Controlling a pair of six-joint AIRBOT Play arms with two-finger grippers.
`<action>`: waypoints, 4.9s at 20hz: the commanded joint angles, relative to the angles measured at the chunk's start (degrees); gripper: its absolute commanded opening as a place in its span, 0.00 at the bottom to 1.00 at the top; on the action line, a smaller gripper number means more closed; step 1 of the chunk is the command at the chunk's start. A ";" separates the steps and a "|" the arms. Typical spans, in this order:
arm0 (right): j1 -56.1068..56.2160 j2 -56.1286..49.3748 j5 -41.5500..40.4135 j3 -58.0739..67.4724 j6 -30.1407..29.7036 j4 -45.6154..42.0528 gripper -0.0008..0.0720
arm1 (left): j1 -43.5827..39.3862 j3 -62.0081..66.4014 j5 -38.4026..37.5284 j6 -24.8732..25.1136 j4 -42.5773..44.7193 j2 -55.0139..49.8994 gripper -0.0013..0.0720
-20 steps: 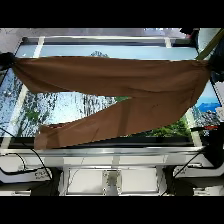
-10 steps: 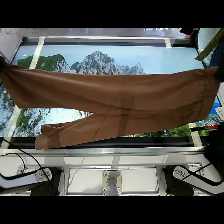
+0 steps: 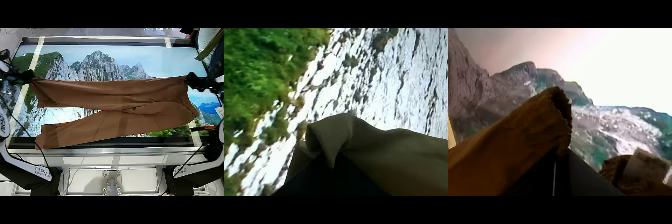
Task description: Fold the clothes and pants, and hang the long-sleeved shirts on hangers.
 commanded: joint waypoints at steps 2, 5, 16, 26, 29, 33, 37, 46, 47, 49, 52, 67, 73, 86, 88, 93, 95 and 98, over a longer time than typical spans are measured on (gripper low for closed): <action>3.32 -5.40 -16.79 -0.24 0.74 6.43 0.07 | -1.75 0.04 8.35 -4.66 -0.07 -3.39 0.03; 3.65 -5.38 -21.86 -0.22 4.22 10.99 0.09 | -1.75 0.07 9.01 -6.95 -0.76 -3.37 0.78; -7.26 10.45 14.51 7.43 1.79 -4.46 0.63 | 4.52 -4.74 -22.84 -6.69 14.21 19.37 0.97; -8.50 24.39 32.24 7.10 1.95 0.13 0.63 | 19.10 -48.68 -13.84 9.94 -8.87 33.33 0.97; -5.11 25.59 32.30 7.10 2.97 0.24 0.63 | 21.05 -49.27 -13.16 19.08 -18.53 28.65 0.97; -0.70 25.68 32.26 7.10 3.72 0.17 0.63 | 21.00 -49.24 -15.23 29.64 -24.90 22.47 0.97; 0.09 25.70 32.37 7.10 4.33 0.04 0.63 | 21.14 -49.24 -15.28 34.99 -24.57 20.96 0.97; 0.09 25.68 32.46 7.10 4.42 -0.37 0.63 | 20.63 -49.27 -17.46 36.20 -26.29 20.92 0.68; 0.09 25.68 32.46 7.10 4.44 -0.37 0.63 | 20.48 -49.27 -17.97 36.22 -26.18 20.92 0.46; 0.09 25.68 32.46 7.10 4.44 -0.37 0.63 | 20.35 -49.24 -18.34 36.24 -26.21 20.94 0.21; 0.09 25.68 32.46 7.10 4.46 -0.37 0.63 | 20.41 -48.78 -18.29 36.41 -26.18 21.05 0.03; 0.09 25.68 31.98 7.10 5.70 -0.83 0.63 | 18.75 -32.09 -1.57 22.38 -21.75 20.68 0.03; -0.94 28.85 35.60 6.97 5.38 -15.45 0.63 | 18.25 -28.87 -7.54 21.14 -22.32 22.08 0.97; -16.70 44.26 33.40 -24.55 -2.75 -3.17 0.63 | 30.86 -50.34 6.62 5.27 -30.75 28.39 0.97; -16.70 44.28 32.98 -24.41 -2.75 -1.66 0.63 | 27.80 -49.24 11.06 5.25 -30.73 27.82 0.97; -16.70 44.28 32.98 -24.41 -3.54 -1.68 0.63 | 25.99 -36.09 -0.02 4.96 -21.16 24.44 0.97; -16.70 44.28 32.54 -24.41 -3.74 -1.70 0.63 | 25.94 -27.56 -10.32 -0.85 -11.45 21.00 0.97; -16.70 44.28 31.12 -24.41 -3.76 -1.70 0.63 | 25.55 -16.61 -24.00 -8.11 -8.61 14.05 0.95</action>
